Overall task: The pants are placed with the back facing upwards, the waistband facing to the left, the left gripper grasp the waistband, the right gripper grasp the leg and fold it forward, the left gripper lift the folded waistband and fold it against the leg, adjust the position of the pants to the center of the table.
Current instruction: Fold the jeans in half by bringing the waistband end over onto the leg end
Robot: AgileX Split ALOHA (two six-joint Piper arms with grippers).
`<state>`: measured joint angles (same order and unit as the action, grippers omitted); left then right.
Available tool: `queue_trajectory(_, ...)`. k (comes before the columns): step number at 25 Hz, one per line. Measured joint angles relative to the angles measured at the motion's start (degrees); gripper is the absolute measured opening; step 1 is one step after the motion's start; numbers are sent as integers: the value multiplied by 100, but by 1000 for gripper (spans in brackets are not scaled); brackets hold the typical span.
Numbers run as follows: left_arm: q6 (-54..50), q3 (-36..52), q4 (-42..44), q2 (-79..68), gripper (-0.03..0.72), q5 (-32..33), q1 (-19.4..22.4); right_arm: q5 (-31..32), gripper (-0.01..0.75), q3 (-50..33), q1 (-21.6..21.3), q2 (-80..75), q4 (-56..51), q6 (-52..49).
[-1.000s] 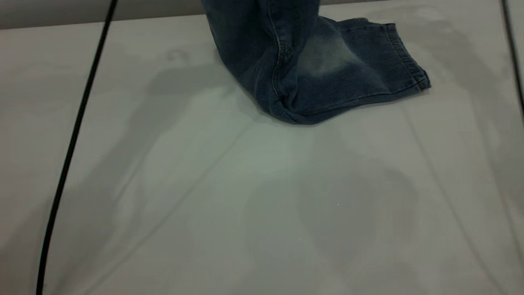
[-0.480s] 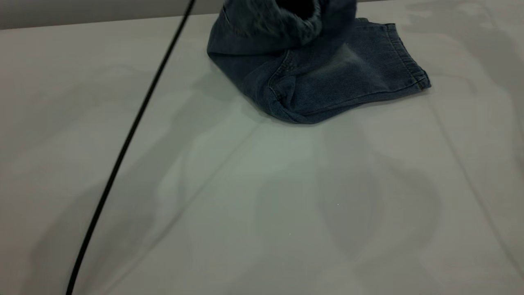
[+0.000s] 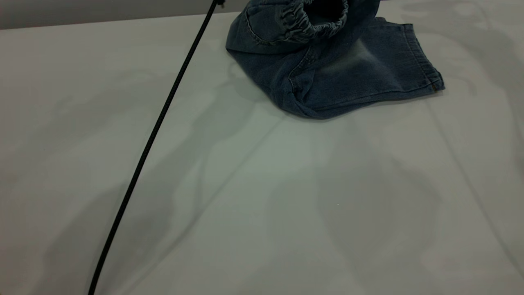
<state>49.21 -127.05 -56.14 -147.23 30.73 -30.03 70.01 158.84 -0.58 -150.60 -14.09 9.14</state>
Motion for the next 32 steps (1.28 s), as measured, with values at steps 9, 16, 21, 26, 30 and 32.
queue_trajectory(9,0,0,-304,-240,80,-175,-5,-2,426,0,0,0,-120,7)
queue_trajectory(16,5,0,-460,-240,281,-525,-38,-7,426,0,0,-28,-254,23)
queue_trajectory(21,13,0,-1100,-221,487,-968,-38,-7,426,0,0,-7,-238,33)
queue_trajectory(26,10,0,-1084,152,526,-492,68,-1,426,0,0,229,-156,138)
queue_trajectory(30,-530,0,-219,576,527,473,278,-1,426,0,0,620,-224,153)
queue_trajectory(32,-936,-2,381,791,527,994,400,6,426,0,0,854,-250,153)
